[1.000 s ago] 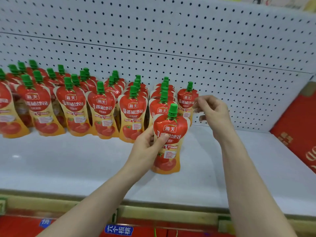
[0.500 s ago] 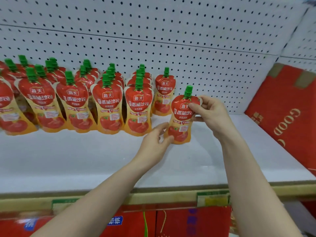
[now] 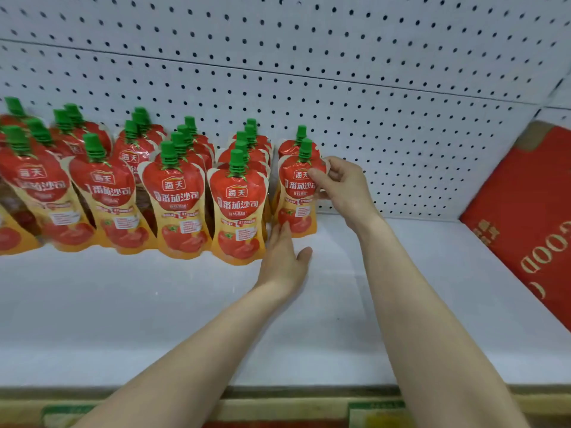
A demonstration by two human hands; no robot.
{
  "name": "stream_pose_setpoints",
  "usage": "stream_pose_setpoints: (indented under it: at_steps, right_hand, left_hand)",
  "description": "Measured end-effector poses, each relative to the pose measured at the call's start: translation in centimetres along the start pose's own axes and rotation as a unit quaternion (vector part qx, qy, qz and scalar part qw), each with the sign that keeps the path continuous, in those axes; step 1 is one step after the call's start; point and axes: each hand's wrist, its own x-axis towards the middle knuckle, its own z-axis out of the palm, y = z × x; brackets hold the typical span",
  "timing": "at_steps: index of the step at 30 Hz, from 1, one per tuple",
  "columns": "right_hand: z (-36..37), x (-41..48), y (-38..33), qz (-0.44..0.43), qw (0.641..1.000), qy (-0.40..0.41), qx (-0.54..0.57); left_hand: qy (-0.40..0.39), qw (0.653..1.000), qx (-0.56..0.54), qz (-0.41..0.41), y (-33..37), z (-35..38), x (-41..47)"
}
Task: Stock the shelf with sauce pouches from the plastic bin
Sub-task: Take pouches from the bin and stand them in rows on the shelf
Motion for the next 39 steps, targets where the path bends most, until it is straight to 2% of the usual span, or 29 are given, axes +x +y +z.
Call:
stream_pose_setpoints:
  at_steps: [10, 15, 20, 25, 29, 33, 36, 39]
  right_hand:
    - [0.1, 1.0, 0.6, -0.001, 1.0, -0.008, -0.029]
    - [-0.5, -1.0, 0.0, 0.009, 0.99, 0.034, -0.135]
    - [-2.4, -8.3, -1.3, 0.009, 0.961, 0.105, -0.255]
    - [-3.5, -21.4, -3.2, 0.012, 0.919, 0.205, -0.338]
    - [-2.6, -35.5, -3.1, 0.08, 0.877, 0.331, -0.339]
    - [-0.5, -49.5, 0.2, 0.215, 0.819, 0.434, -0.308]
    - [1.4, -58.3, 5.0, 0.329, 0.771, 0.475, -0.266]
    - [3.5, -64.0, 11.3, 0.459, 0.731, 0.475, -0.174]
  left_hand:
    - [-0.014, 0.999, 0.025, -0.015, 0.0, 0.0, 0.0]
    - [-0.041, 0.998, 0.028, -0.026, 0.5, -0.8, -0.8]
    - [-0.049, 0.998, 0.002, 0.045, 1.3, -2.6, -3.9]
    - [-0.086, 0.984, -0.1, 0.12, 2.3, -3.6, -9.7]
    - [-0.145, 0.957, -0.163, 0.191, 2.7, -3.2, -15.8]
    - [-0.243, 0.92, -0.201, 0.23, 1.3, -0.4, -22.0]
    - [-0.33, 0.906, -0.166, 0.208, -2.1, 4.4, -25.6]
    - [-0.413, 0.893, -0.11, 0.142, -7.5, 10.5, -28.3]
